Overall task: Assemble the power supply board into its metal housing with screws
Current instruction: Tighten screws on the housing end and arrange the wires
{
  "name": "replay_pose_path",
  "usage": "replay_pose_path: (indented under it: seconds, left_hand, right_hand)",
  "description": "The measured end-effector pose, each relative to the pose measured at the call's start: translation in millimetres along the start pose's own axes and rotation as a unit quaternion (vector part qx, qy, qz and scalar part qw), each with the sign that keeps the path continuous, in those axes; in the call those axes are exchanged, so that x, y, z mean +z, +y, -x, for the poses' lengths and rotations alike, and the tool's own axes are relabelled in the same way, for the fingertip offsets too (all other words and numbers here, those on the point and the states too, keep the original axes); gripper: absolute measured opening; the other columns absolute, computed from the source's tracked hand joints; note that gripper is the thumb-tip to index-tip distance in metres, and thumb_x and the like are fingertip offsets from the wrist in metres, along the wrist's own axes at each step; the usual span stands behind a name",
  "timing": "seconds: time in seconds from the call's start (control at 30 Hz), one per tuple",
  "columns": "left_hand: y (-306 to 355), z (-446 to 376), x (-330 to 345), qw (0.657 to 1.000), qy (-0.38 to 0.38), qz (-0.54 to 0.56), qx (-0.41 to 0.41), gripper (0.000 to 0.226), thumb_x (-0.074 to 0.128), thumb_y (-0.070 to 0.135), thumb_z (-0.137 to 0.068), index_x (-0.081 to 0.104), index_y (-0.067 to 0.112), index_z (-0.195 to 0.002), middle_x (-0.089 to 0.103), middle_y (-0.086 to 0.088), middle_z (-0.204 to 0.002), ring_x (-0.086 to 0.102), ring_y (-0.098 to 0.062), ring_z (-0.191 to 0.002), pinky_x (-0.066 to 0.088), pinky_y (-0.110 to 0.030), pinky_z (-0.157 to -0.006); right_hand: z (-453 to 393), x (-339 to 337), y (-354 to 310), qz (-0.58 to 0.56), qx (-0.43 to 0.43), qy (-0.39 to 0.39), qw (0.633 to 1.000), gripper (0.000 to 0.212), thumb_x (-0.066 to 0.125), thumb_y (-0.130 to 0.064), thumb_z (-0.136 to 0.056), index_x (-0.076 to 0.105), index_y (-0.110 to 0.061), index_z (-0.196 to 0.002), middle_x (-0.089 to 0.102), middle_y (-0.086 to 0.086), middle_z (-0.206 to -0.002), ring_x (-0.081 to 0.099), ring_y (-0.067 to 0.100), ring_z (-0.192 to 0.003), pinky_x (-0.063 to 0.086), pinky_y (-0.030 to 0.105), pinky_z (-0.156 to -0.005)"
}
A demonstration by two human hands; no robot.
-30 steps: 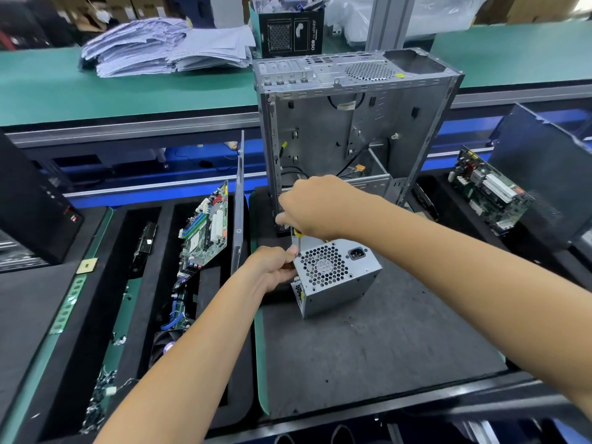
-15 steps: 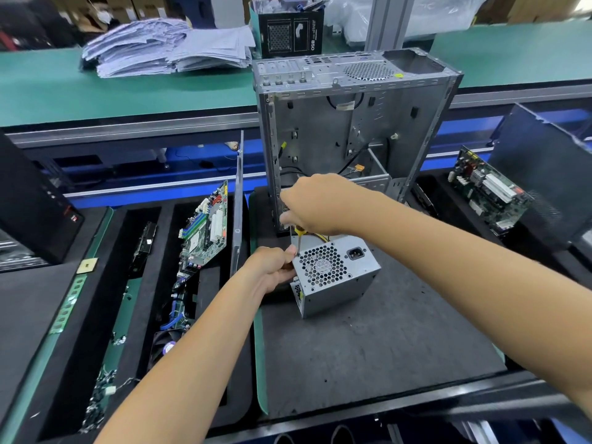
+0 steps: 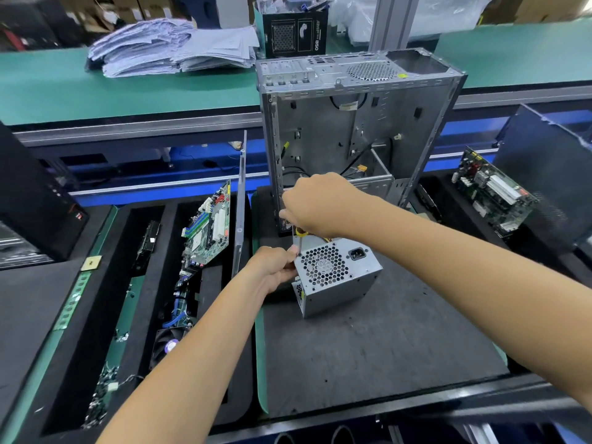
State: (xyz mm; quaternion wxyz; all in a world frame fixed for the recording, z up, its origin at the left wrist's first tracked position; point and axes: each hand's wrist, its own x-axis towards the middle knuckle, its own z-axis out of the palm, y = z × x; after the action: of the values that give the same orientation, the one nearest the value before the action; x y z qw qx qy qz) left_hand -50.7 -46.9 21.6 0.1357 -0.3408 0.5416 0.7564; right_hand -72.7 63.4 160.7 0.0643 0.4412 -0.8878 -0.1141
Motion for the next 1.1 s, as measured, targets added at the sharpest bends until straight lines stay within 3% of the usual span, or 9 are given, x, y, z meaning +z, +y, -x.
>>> replay_pose_path:
  seconds: [0.13, 0.27, 0.4, 0.5, 0.6, 0.77, 0.83, 0.93, 1.1]
  left_hand:
    - [-1.3, -1.6, -1.3, 1.000, -0.002, 0.002, -0.010, 0.038, 0.048, -0.011, -0.093, 0.040, -0.009, -0.130, 0.064, -0.010, -0.088, 0.063, -0.018, -0.074, 0.053, -0.037, -0.062]
    - [-1.6, -1.8, -2.9, 1.000, 0.002, 0.016, -0.027, 0.008, 0.050, -0.010, -0.093, 0.051, -0.007, -0.099, 0.063, -0.012, -0.085, 0.062, -0.020, -0.074, 0.053, -0.038, -0.063]
    - [-1.9, -3.2, -4.0, 0.999, 0.005, 0.024, -0.034, 0.009, 0.050, -0.010, -0.093, 0.052, -0.004, -0.086, 0.064, -0.012, -0.083, 0.062, -0.020, -0.075, 0.053, -0.038, -0.060]
    - [-2.0, -2.1, -2.0, 1.000, 0.009, 0.016, -0.022, 0.005, 0.050, -0.008, -0.093, 0.047, -0.005, -0.096, 0.063, -0.010, -0.084, 0.061, -0.018, -0.074, 0.052, -0.037, -0.059]
    - [-4.1, -2.7, -0.8, 1.000, 0.014, 0.002, -0.002, 0.027, 0.051, -0.005, -0.094, 0.041, -0.003, -0.120, 0.064, -0.010, -0.085, 0.062, -0.018, -0.073, 0.053, -0.036, -0.059]
    - [-4.5, -3.2, 1.5, 0.999, 0.021, -0.021, 0.012, 0.044, 0.054, 0.000, -0.095, 0.037, -0.008, -0.135, 0.063, -0.012, -0.085, 0.061, -0.018, -0.071, 0.055, -0.037, -0.062]
    - [-4.2, -3.7, 2.1, 0.999, 0.021, -0.027, 0.015, 0.044, 0.052, -0.002, -0.095, 0.035, -0.009, -0.136, 0.063, -0.012, -0.088, 0.061, -0.018, -0.071, 0.055, -0.038, -0.065]
    - [-4.9, -4.7, 2.1, 0.999, 0.019, -0.033, 0.017, 0.040, 0.049, -0.004, -0.096, 0.035, -0.009, -0.133, 0.063, -0.011, -0.090, 0.061, -0.018, -0.072, 0.054, -0.041, -0.075]
    - [-5.0, -5.5, 2.5, 0.998, 0.019, -0.048, 0.023, 0.044, 0.050, -0.002, -0.096, 0.034, -0.010, -0.136, 0.065, -0.011, -0.088, 0.063, -0.019, -0.071, 0.057, -0.041, -0.070]
  right_hand:
    - [2.9, -4.9, 6.5, -0.092, -0.027, -0.098, 0.990, 0.019, 0.054, -0.016, -0.090, 0.035, -0.013, -0.089, 0.037, 0.004, -0.090, 0.042, 0.018, -0.065, 0.031, 0.029, -0.055]
    - [0.2, -1.8, 4.8, -0.072, -0.027, -0.044, 0.996, 0.017, 0.056, -0.005, -0.081, 0.042, -0.014, -0.082, 0.042, 0.004, -0.088, 0.051, 0.025, -0.081, 0.035, 0.031, -0.062]
    - [-1.8, -1.4, 5.6, -0.072, -0.024, -0.042, 0.996, 0.030, 0.056, -0.011, -0.083, 0.032, -0.017, -0.066, 0.035, 0.000, -0.072, 0.049, 0.026, -0.075, 0.042, 0.034, -0.061]
    - [-1.3, -2.5, 5.2, -0.048, -0.031, -0.024, 0.998, 0.038, 0.054, -0.016, -0.088, 0.027, -0.018, -0.062, 0.029, -0.001, -0.065, 0.038, 0.016, -0.054, 0.024, 0.027, -0.046]
    - [-0.5, -0.6, 2.1, 0.006, -0.031, -0.003, 0.999, 0.037, 0.046, -0.018, -0.093, 0.026, -0.017, -0.061, 0.030, -0.001, -0.062, 0.030, 0.014, -0.049, 0.017, 0.027, -0.044]
    - [-0.3, -2.8, 4.5, -0.019, -0.016, -0.049, 0.998, 0.021, 0.047, -0.031, -0.098, 0.044, -0.013, -0.087, 0.038, 0.003, -0.080, 0.043, 0.024, -0.064, 0.033, 0.033, -0.056]
    - [0.9, -4.5, 6.0, -0.061, -0.032, -0.089, 0.994, 0.016, 0.054, -0.023, -0.093, 0.042, -0.012, -0.094, 0.036, 0.003, -0.088, 0.041, 0.018, -0.061, 0.032, 0.030, -0.055]
    - [1.4, -3.0, 4.5, -0.057, -0.048, -0.061, 0.995, 0.025, 0.057, -0.006, -0.083, 0.035, -0.014, -0.074, 0.033, 0.001, -0.080, 0.043, 0.019, -0.065, 0.028, 0.026, -0.052]
    - [-2.7, -0.5, -1.6, -0.020, -0.038, -0.010, 0.999, 0.042, 0.054, -0.019, -0.091, 0.024, -0.018, -0.061, 0.029, -0.001, -0.062, 0.035, 0.017, -0.052, 0.027, 0.028, -0.047]
